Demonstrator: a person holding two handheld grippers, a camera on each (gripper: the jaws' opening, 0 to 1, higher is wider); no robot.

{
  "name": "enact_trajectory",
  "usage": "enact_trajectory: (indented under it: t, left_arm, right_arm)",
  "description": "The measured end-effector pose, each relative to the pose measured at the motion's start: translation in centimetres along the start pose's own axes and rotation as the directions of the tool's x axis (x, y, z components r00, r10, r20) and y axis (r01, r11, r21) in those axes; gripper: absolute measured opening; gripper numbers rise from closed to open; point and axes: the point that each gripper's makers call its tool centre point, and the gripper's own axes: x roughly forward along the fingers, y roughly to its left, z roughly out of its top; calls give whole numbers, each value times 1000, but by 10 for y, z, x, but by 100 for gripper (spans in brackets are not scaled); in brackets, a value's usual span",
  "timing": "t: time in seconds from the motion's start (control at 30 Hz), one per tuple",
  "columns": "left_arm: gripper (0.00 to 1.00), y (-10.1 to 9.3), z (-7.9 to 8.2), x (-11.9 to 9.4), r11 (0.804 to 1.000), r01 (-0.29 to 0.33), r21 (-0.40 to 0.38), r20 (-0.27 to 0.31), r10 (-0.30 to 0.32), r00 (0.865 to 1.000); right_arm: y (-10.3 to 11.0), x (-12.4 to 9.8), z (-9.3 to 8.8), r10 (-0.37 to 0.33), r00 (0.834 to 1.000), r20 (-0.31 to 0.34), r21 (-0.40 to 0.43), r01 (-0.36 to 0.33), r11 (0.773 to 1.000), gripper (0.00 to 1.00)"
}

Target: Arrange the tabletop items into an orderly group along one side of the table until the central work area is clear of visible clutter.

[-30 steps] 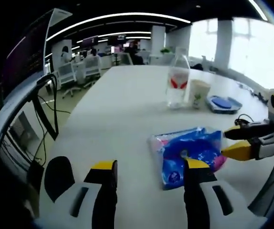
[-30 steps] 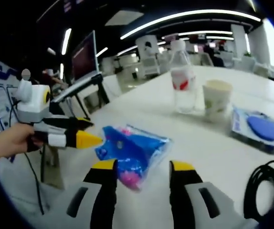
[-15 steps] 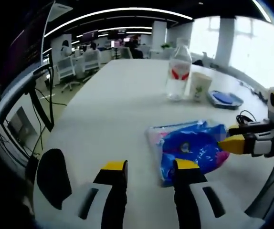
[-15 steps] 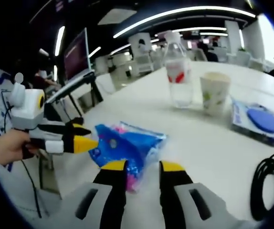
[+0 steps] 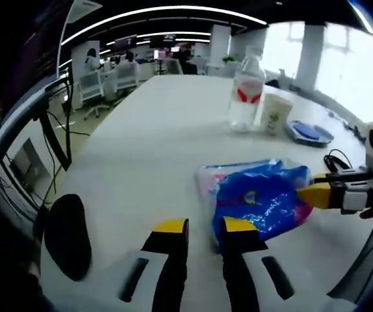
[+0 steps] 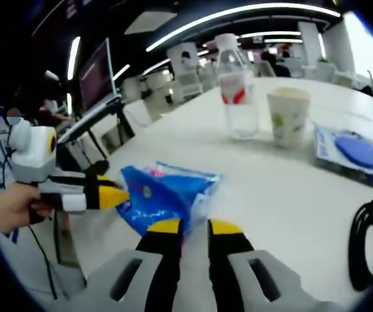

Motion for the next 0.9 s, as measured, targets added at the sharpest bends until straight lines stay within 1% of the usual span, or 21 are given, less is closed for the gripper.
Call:
enact_trajectory:
  t: [0.03, 0.17, 0.37, 0.7, 0.9]
  left_arm:
    - [12, -1, 0, 0, 1000, 6, -6, 4, -6, 1000]
    - [9, -3, -1, -1, 1000, 11, -5, 3, -11, 1000]
    - [3, -9, 0, 0, 999, 30, -13, 3, -30, 1000]
    - [1, -13, 2, -2, 999, 46, -5, -3, -46, 999]
    - [0, -16, 7, -5, 998, 54, 6, 1, -54, 999]
  right_arm:
    - [0, 0, 0, 0, 1000, -1, 1, 0, 1000, 10]
    - [-1, 0, -2, -5, 1000, -7, -6, 4, 1000, 6]
    - [0, 0, -2, 0, 1000, -7, 5, 0, 1000, 3]
    - [1, -3, 0, 8, 1000, -10, 11, -7, 1000, 0]
    - [-1, -7, 5, 9, 1000, 0, 8, -9, 1000, 0]
